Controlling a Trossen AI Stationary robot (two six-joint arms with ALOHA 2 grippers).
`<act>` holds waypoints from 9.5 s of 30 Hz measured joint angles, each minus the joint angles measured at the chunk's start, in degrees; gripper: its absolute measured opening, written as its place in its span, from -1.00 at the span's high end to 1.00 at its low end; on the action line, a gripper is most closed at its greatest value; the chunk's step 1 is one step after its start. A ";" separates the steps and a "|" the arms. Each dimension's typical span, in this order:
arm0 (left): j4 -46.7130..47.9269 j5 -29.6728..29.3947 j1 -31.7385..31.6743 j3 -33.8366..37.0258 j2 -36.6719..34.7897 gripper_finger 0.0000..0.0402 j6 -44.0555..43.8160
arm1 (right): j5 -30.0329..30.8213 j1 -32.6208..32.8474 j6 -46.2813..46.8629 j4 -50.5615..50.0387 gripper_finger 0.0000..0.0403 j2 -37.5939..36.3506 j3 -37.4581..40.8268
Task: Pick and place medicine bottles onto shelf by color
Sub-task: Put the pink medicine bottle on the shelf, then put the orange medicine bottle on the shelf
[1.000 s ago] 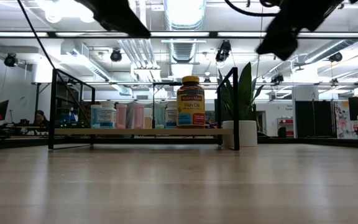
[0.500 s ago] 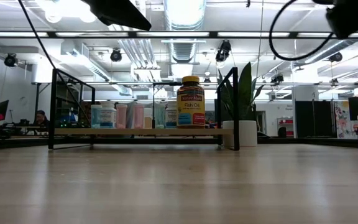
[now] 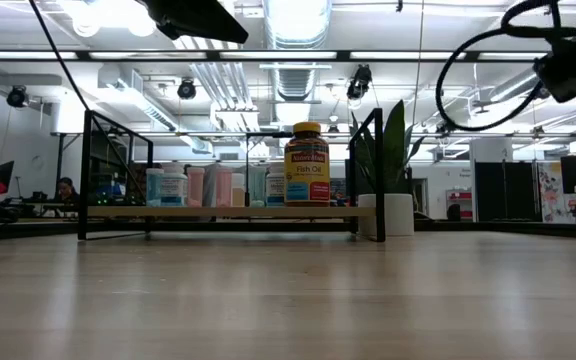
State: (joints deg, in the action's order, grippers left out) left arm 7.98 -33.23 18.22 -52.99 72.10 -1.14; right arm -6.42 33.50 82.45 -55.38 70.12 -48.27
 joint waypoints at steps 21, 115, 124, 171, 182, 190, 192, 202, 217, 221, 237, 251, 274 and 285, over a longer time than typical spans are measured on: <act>0.04 -0.04 -0.02 0.04 0.00 0.97 0.53 | 0.42 0.00 -4.17 2.27 0.27 6.19 -0.37; -2.94 -10.99 4.81 9.40 -12.26 0.97 3.01 | 5.51 -45.97 -100.01 -22.38 0.46 44.88 -61.97; -2.94 -10.99 4.81 9.40 -12.26 0.97 3.02 | 4.48 -45.67 -97.47 -25.95 0.46 44.18 -66.56; -2.72 -10.99 5.92 12.33 -16.31 0.97 3.02 | 9.70 -40.18 -94.90 -17.45 0.47 44.02 -60.67; -2.64 -10.99 5.95 12.37 -16.13 0.97 3.03 | 11.08 -41.48 -95.51 -17.06 0.42 44.02 -60.56; -2.66 -10.98 5.95 12.37 -16.13 0.97 3.03 | 11.08 -42.03 -95.51 -15.58 0.37 44.29 -60.06; -2.66 -10.99 5.95 12.37 -16.13 0.97 3.03 | 11.09 -42.07 -95.52 -15.62 0.34 44.31 -60.06; -2.73 -10.98 5.95 12.37 -16.11 0.97 3.03 | 11.08 -42.66 -95.06 -15.22 0.14 44.33 -60.06; -7.92 -10.71 5.90 12.37 -15.05 0.97 2.99 | 10.93 -41.14 -90.78 -22.85 0.14 37.81 -62.93; -12.17 -8.90 5.90 12.37 -12.04 0.97 4.66 | 10.92 -37.54 -87.70 -20.53 0.20 29.33 -57.26; -16.61 -8.81 5.90 7.73 -4.31 0.97 9.61 | 15.25 -17.75 -36.15 -3.72 0.30 -3.63 -15.68; -16.52 -8.81 5.90 7.56 -4.13 0.97 10.53 | 13.59 -16.63 -7.84 -16.39 -0.34 -9.24 2.23; -16.45 -8.81 5.92 8.11 -4.09 0.97 10.53 | 11.35 -16.48 -9.11 -8.80 -0.16 -2.83 6.82; -16.57 -8.81 5.92 8.11 -4.09 0.97 9.42 | 10.89 -16.51 -17.69 12.11 0.03 -1.38 5.59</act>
State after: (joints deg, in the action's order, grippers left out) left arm -8.58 -42.04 24.14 -44.88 68.01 8.28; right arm 4.48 16.99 64.76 -43.28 68.74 -42.68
